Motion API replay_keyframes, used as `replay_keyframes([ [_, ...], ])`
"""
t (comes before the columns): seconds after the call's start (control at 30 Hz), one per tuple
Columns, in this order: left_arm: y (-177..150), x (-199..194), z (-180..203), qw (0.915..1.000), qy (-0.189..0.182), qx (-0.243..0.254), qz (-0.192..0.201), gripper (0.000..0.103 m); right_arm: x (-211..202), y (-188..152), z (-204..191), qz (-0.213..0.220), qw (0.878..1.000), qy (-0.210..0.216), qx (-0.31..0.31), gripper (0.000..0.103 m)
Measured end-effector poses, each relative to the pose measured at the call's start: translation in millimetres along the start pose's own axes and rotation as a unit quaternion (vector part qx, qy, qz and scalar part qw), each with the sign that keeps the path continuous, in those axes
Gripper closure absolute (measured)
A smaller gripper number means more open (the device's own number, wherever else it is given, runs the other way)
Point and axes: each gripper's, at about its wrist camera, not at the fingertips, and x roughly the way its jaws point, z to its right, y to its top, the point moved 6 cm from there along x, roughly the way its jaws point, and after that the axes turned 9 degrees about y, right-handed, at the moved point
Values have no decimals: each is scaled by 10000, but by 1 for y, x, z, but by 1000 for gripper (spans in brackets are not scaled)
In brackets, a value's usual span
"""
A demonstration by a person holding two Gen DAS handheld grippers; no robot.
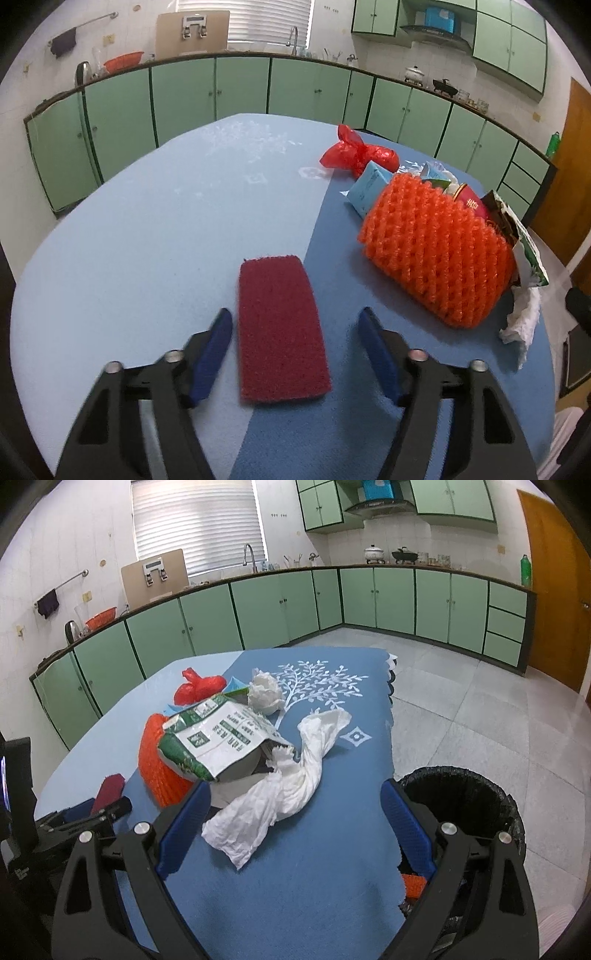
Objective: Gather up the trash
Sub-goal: 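Move both tools back over the table toward the red scrub pad, then grasp the red scrub pad with the left tool while the right tool grasps the white plastic bag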
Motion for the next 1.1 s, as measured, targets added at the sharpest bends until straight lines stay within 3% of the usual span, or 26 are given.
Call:
replay_keyframes([
  [0.07, 0, 0, 0, 10000, 38, 14, 21, 62, 4, -4, 0, -62, 10000, 13, 10, 13],
  [0.37, 6, -11, 3, 9997, -144, -31, 180, 62, 17, -15, -4, -279, 9996, 69, 6, 13],
  [0.63, 18, -25, 23, 9984, -380, 122, 403, 62, 30, -22, -10, -540, 9983, 197, -27, 23],
  [0.77, 18, -25, 27, 9982, -433, 180, 386, 62, 37, -25, -11, -706, 9969, 335, -13, 39],
  [0.8, 17, -26, 28, 9981, -437, 194, 382, 62, 38, -26, -12, -767, 9961, 424, -22, 49],
  [0.9, 17, -26, 30, 9981, -457, 208, 359, 62, 38, -28, -15, -851, 9941, 669, -45, 67],
  [0.97, 18, -27, 31, 9980, -460, 216, 375, 62, 35, -28, -18, -883, 9926, 824, -69, 88],
  [1.1, 23, -32, 32, 9975, -474, 241, 466, 62, 26, -23, -15, -795, 9935, 796, -169, 98],
])
